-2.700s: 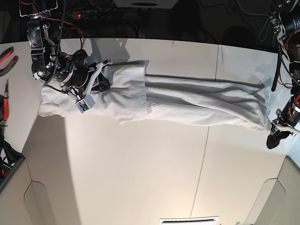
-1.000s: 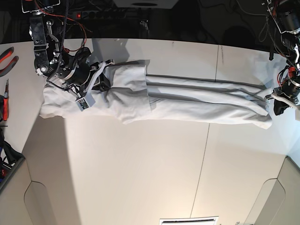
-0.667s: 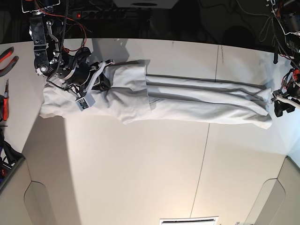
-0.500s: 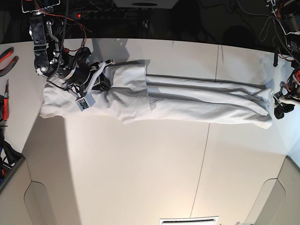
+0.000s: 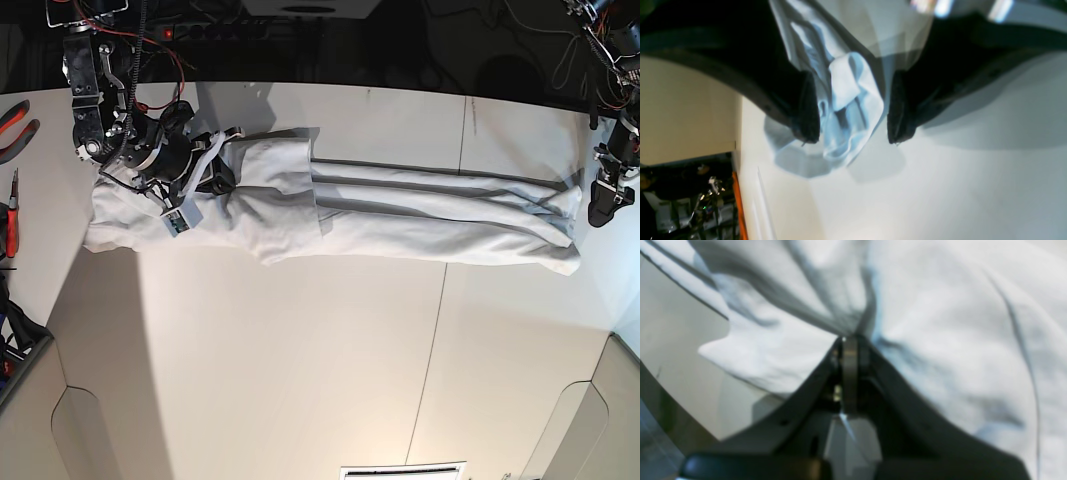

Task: Layout the t-shirt on the table in an organized manner, then fold the t-shirt properly
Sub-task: 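Regrasp the shirt end with the left gripper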

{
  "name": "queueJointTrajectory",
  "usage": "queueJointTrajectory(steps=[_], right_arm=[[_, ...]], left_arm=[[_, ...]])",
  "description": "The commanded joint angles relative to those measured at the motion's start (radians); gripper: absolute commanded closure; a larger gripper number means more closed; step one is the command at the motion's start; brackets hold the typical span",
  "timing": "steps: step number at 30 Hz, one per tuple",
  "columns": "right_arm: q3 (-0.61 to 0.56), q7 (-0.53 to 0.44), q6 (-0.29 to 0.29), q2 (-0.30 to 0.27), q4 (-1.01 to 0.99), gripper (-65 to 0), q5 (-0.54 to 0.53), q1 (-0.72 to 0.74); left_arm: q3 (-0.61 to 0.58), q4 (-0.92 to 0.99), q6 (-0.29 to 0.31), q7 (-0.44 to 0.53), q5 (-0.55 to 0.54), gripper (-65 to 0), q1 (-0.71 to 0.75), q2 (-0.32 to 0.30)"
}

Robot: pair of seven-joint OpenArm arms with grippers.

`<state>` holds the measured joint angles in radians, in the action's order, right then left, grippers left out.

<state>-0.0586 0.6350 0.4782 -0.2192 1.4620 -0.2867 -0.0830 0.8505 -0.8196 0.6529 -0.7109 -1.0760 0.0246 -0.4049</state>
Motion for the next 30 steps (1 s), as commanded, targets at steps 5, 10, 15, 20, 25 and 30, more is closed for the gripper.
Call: queueJointTrajectory(steps=[5,10,15,20,25,30], right_arm=[[0.004,0.012,-0.011,-0.011,0.011,0.0,0.017,0.005],[0.004,0.012,-0.011,-0.011,0.011,0.0,0.018,0.005],[0.004,0.012,-0.011,-0.011,0.011,0.0,0.018,0.005],[0.004,0.013,-0.011,-0.011,0.011,0.0,0.018,0.005],[0.004,0.012,-0.011,-0.011,0.011,0.0,0.018,0.005],[0.004,0.012,-0.011,-0.011,0.011,0.0,0.018,0.005]], left_arm=[[-0.046,0.001,0.033,0.018,-0.016,-37.0,-0.011,-0.024],[-0.11,0.001,0.033,0.064,0.014,-37.0,-0.011,-0.024],[-0.137,0.001,0.045,0.056,0.019,-37.0,-0.045,-0.002],[-0.14,0.001,0.045,0.03,0.018,-37.1,-0.069,0.024],[-0.14,0.001,0.045,0.027,-0.005,-42.2,-0.069,0.025],[-0.144,0.001,0.045,0.014,-0.013,-42.2,-0.069,0.025]])
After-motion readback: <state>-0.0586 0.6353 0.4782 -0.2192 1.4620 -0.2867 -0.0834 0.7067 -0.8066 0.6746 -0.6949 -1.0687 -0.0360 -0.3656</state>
